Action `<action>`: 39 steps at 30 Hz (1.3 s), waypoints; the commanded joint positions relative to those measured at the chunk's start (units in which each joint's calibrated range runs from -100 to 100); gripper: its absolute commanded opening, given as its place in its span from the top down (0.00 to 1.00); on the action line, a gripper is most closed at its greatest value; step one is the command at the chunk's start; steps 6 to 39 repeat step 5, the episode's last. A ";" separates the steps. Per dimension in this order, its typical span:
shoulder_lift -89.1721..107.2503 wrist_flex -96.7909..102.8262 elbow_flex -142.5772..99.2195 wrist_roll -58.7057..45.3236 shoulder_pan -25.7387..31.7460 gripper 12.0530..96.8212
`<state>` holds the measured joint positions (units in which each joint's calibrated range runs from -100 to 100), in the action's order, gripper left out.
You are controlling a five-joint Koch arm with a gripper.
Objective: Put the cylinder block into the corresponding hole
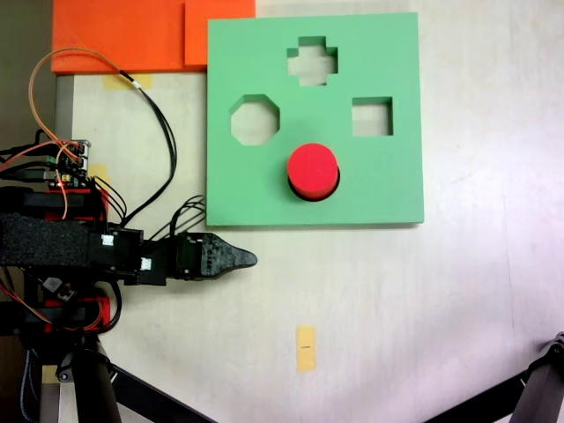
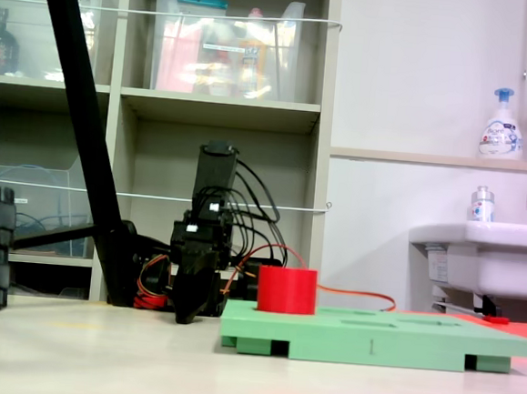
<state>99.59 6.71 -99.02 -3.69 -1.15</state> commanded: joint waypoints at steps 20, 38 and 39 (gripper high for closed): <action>0.41 -5.60 -0.98 -0.20 0.10 0.56; 0.41 -5.60 -0.98 -0.20 0.10 0.56; 0.41 -5.60 -0.98 -0.20 0.10 0.56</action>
